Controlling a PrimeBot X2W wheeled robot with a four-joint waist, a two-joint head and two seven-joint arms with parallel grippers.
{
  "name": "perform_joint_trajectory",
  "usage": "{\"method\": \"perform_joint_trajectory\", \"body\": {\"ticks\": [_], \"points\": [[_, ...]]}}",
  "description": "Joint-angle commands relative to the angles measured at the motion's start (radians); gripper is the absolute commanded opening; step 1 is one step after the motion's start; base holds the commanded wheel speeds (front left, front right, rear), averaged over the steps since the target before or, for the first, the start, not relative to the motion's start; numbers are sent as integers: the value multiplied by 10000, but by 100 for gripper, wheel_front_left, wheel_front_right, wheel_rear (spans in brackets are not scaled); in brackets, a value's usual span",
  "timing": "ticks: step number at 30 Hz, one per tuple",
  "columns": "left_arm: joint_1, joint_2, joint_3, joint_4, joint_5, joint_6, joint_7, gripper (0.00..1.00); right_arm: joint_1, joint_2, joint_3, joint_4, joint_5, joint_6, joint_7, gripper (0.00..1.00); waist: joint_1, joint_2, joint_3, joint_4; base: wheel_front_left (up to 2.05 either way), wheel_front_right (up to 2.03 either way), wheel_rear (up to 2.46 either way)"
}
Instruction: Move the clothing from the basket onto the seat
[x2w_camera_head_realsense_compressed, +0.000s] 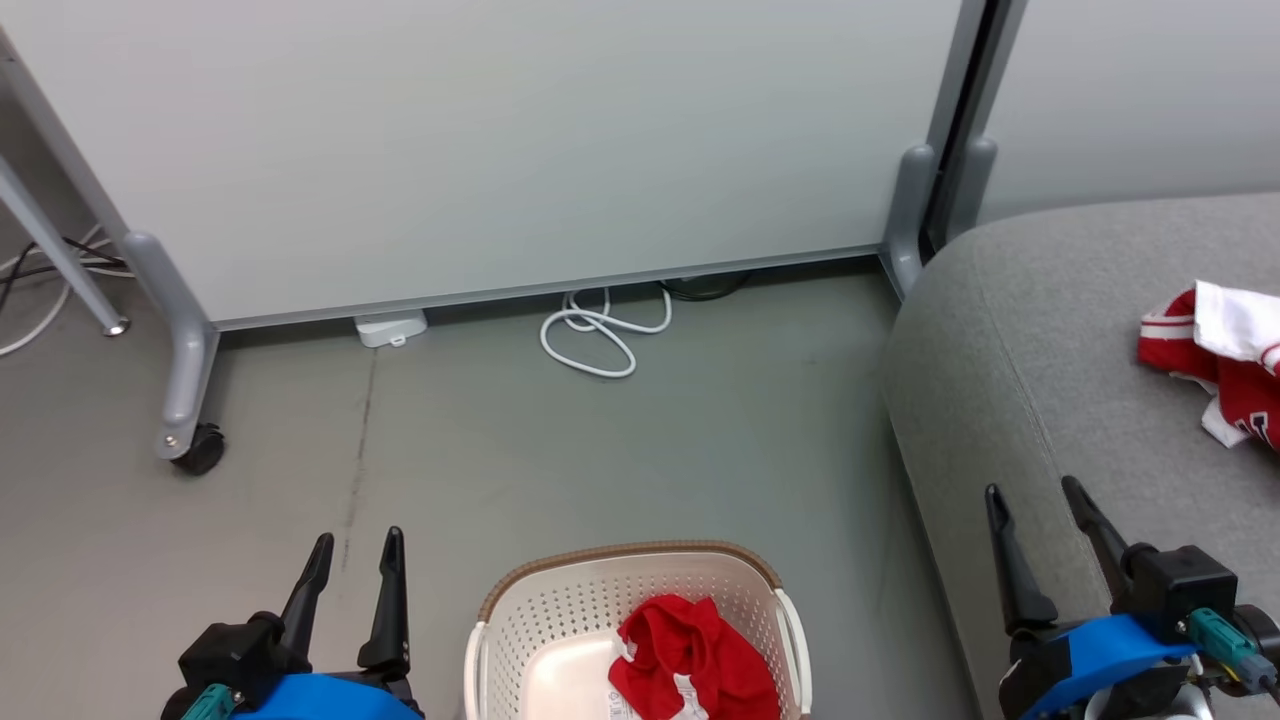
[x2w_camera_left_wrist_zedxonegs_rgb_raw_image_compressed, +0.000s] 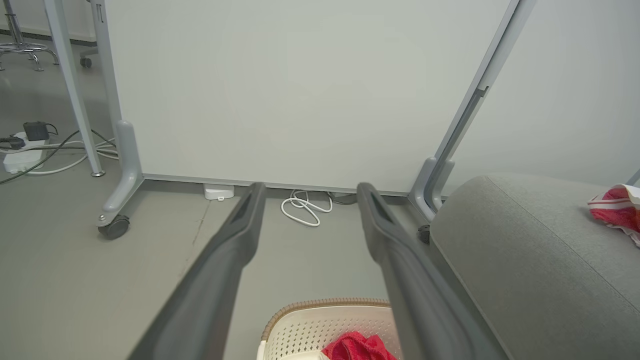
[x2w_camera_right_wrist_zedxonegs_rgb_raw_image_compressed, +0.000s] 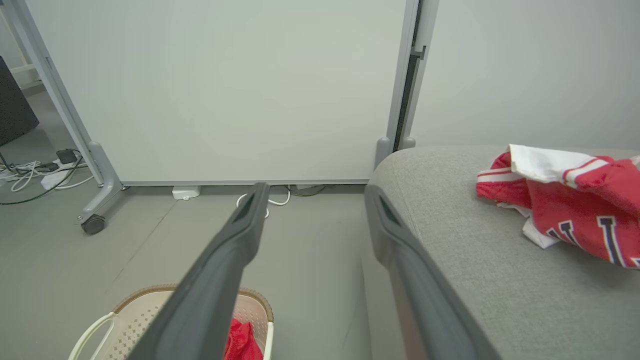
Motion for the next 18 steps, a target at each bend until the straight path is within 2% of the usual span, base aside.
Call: {"method": "perform_joint_trajectory", "body": {"ticks": [1,7,18], "points": [[62,34,75,6,61,-7,-47,100,182,6,35,-67,97,1,-15,100,1,0,-139,150,0,0,0],[211,-5,401,38,161,-7,-47,100,393,4,294,-166,176,1,-38,100,1,0,-279,318,0,0,0],[323,-32,707,29,216,-7,-47,100,553,5,562,-271,323,3,57,100,1,0,-304,203,0,0,0]]}}
